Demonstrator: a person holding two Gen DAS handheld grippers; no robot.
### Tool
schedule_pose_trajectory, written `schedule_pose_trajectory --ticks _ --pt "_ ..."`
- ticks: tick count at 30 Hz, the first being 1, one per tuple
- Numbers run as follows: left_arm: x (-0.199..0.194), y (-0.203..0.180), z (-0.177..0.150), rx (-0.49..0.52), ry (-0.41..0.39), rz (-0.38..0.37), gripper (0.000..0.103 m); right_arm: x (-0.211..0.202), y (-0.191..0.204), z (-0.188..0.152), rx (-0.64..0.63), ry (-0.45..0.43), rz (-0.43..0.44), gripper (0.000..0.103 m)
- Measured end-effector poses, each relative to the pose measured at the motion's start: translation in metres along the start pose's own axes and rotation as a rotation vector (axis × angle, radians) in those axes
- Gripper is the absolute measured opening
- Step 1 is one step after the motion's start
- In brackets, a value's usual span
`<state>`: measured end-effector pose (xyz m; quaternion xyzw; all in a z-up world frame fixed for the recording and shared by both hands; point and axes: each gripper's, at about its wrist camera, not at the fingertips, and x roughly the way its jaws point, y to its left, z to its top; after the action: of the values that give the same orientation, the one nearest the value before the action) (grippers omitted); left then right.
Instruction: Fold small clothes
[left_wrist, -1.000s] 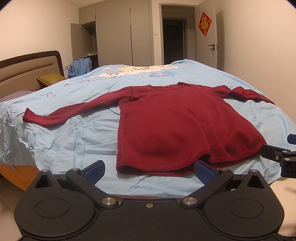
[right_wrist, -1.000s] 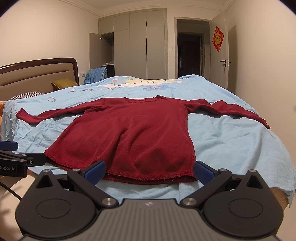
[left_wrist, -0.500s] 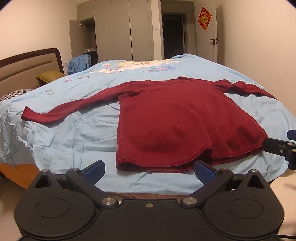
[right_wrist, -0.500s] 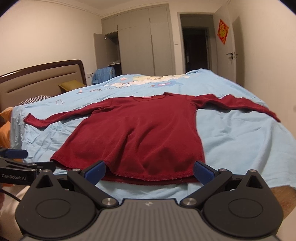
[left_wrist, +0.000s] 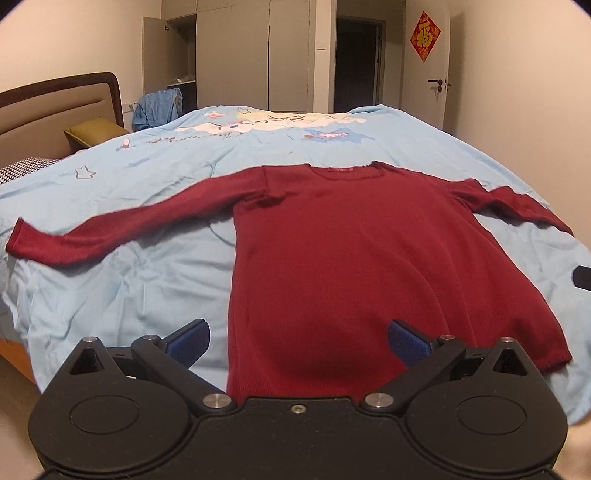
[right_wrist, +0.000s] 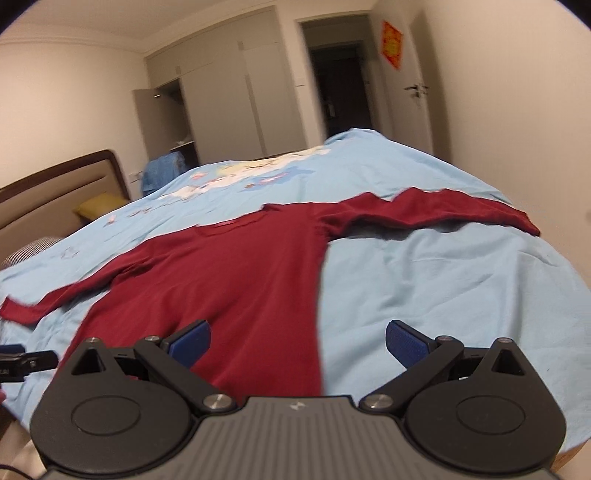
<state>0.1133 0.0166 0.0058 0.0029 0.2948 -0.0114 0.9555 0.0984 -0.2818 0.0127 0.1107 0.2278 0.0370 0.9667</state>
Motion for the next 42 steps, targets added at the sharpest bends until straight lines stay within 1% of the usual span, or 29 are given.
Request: schedule_pose_trajectory --ticks 7,9,11,14,17,20,24,28,31,35,39,40,41,42 --pt "0.057 -0.004 0.035 0.006 0.01 0.007 0.102 0.046 -0.068 0.033 0.158 -0.025 -0.105 0.103" --pt "0.074 -0.009 0.045 0.013 -0.005 -0.02 0.102 0.058 -0.085 0.044 0.173 -0.018 -0.149 0.103" --pt "0.09 -0.014 0.055 0.001 -0.026 -0.051 0.102 0.067 -0.1 0.054 0.186 -0.031 -0.195 0.103" --pt "0.112 -0.025 0.069 -0.015 -0.045 -0.087 0.102 0.08 -0.125 0.07 0.215 -0.045 -0.239 0.103" --pt "0.138 -0.04 0.08 -0.023 -0.044 -0.093 0.102 0.096 -0.151 0.086 0.229 -0.048 -0.258 0.103" --pt "0.163 -0.054 0.086 -0.018 -0.028 -0.09 0.102 0.121 -0.178 0.099 0.262 -0.016 -0.253 0.103" --pt "0.185 -0.066 0.088 0.01 -0.006 -0.08 0.102 0.156 -0.217 0.109 0.363 0.028 -0.268 0.103" --pt "0.202 -0.068 0.091 0.031 0.016 -0.081 0.102 0.184 -0.253 0.112 0.473 0.032 -0.311 0.103" --pt "0.212 -0.064 0.096 0.022 0.039 -0.083 0.102 0.197 -0.283 0.11 0.606 -0.002 -0.303 0.103" --pt "0.219 -0.06 0.103 0.02 0.037 -0.078 0.102 0.209 -0.312 0.112 0.709 -0.058 -0.308 0.103" --pt "0.222 -0.055 0.11 0.001 0.028 -0.082 0.102 0.216 -0.336 0.106 0.851 -0.149 -0.324 0.103" --pt "0.222 -0.054 0.112 0.0 0.025 -0.082 0.102 0.216 -0.34 0.103 0.877 -0.167 -0.332 0.098" --pt "0.222 -0.054 0.114 -0.001 0.023 -0.083 0.102 0.219 -0.345 0.102 0.896 -0.175 -0.345 0.088" --pt "0.222 -0.054 0.115 -0.001 0.02 -0.084 0.102 0.221 -0.347 0.1 0.905 -0.182 -0.365 0.081"
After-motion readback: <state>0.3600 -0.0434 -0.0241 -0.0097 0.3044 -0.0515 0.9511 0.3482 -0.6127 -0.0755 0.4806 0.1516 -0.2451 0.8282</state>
